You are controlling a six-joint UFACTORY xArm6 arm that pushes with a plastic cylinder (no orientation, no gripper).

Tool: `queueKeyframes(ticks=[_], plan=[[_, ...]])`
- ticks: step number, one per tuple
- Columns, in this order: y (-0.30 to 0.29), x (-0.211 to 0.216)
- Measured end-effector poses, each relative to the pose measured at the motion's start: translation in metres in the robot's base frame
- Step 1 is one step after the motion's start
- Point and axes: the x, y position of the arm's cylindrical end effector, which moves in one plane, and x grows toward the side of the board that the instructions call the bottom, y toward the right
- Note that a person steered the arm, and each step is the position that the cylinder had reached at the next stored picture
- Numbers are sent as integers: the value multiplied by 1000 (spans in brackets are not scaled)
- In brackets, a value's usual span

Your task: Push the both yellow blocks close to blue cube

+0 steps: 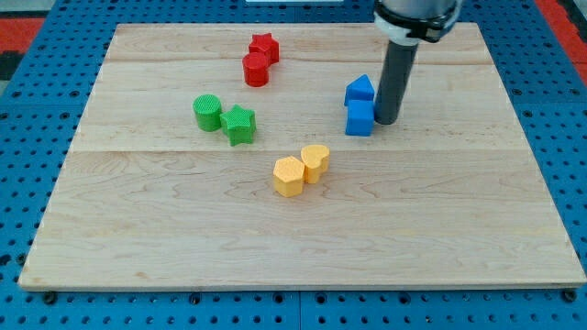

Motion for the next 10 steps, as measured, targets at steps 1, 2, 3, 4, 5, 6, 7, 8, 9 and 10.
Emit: queueKeyframes(ticks=[1, 2, 3, 4, 5, 6, 7, 8, 9, 10], plan=[[10, 3], [3, 81], [-97, 131], [-179, 132], [-186, 128], [-156, 114], [-128, 109], [-114, 109], [-102, 109], [-159, 108]])
